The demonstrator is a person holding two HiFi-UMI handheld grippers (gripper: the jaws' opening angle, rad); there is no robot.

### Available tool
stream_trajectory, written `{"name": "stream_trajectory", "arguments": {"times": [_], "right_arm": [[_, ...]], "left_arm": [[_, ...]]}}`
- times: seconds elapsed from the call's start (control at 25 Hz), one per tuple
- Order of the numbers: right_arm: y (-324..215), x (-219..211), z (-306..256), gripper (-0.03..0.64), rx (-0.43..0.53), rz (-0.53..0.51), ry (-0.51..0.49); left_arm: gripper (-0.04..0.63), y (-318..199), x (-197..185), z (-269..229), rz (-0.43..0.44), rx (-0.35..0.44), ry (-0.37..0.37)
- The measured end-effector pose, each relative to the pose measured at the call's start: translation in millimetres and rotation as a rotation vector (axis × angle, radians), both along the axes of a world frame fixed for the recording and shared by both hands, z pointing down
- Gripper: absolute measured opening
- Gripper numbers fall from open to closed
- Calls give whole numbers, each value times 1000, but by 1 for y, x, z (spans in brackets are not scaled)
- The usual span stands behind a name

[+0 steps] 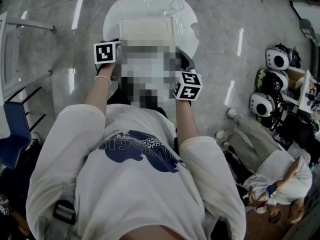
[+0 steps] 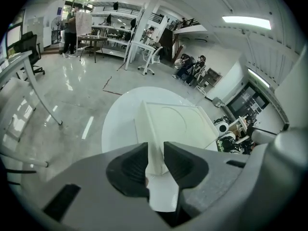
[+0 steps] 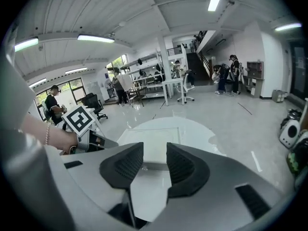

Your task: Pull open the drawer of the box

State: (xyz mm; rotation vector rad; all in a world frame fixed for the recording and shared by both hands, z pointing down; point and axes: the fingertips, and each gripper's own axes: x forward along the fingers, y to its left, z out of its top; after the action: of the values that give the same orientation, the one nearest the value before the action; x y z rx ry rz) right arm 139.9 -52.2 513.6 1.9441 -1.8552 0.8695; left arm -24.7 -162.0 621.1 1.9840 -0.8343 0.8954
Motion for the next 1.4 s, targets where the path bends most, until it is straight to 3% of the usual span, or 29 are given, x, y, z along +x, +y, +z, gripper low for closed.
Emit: {"name": "stream_trajectory", "arguments": {"times": [0.48, 0.72, 1.04, 1.4], "right_arm": [[4, -31, 78, 178, -337, -105, -173], [-5, -47, 118, 196, -497, -170, -206], [-11, -62, 154, 201, -637, -167, -226], [-22, -66, 175, 201, -720, -139, -225]], "left_arm": [[100, -3, 3, 6, -22, -52, 13], [100, -4, 5, 10, -24, -77, 17], [97, -5, 6, 14, -24, -94, 16], [97, -6, 4, 12, -24, -119, 24]]}}
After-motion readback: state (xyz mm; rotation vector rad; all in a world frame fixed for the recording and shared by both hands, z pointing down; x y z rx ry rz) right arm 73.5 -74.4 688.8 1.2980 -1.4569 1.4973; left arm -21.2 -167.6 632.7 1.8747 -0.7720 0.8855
